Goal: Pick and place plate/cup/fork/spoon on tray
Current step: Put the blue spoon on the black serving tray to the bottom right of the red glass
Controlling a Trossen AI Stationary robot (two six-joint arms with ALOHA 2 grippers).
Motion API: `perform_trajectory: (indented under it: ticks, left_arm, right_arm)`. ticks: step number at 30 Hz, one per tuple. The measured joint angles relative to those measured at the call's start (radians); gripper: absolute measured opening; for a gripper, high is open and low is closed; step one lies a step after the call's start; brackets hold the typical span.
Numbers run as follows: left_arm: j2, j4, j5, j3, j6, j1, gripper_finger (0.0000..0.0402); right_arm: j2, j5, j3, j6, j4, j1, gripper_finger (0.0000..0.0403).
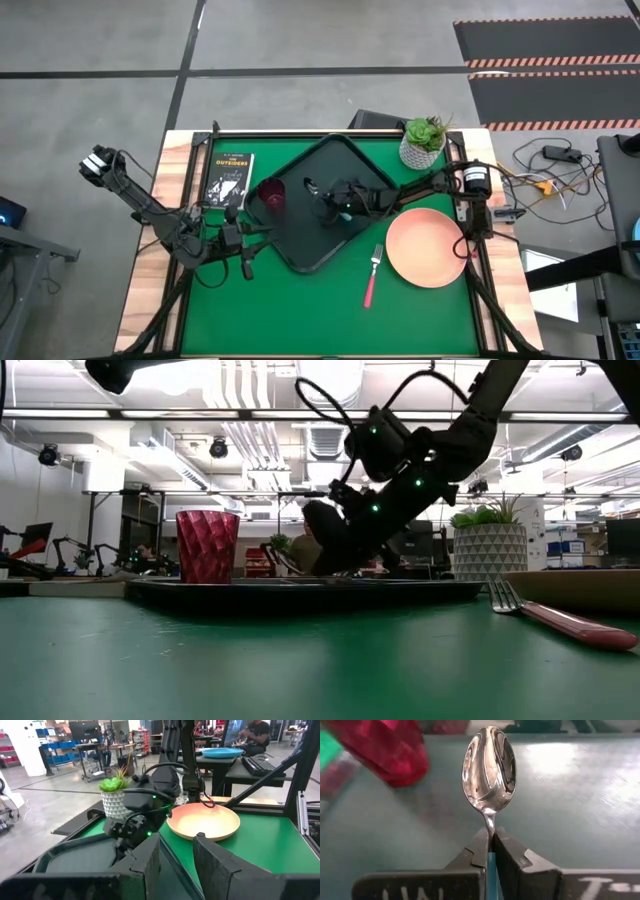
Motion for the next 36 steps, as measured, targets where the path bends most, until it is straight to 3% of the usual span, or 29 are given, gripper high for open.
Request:
perform_trajectory:
  ticks: [7, 14, 28, 36]
  left_arm:
    - [0.0, 0.019, -0.004, 0.0, 0.027, 0.001, 0.0099]
    - [-0.001, 0.019, -0.005, 0.0, 0.031, 0.001, 0.0099]
    - [0.0, 0.018, -0.007, -0.001, 0.025, 0.001, 0.0099]
    - [0.0, 0.018, -0.007, -0.001, 0.026, 0.001, 0.0099]
  right_arm:
    - [0.014, 0.058, 0.089, -0.022, -0.032, 0.061, 0.0012]
    - [0.093, 0.194, 0.231, -0.008, -0.255, 0.077, 0.0012]
    - [0.112, 0.176, 0.257, 0.154, -0.299, 0.151, 0.0012]
    - [0.132, 0.184, 0.256, 0.197, -0.227, 0.181, 0.0012]
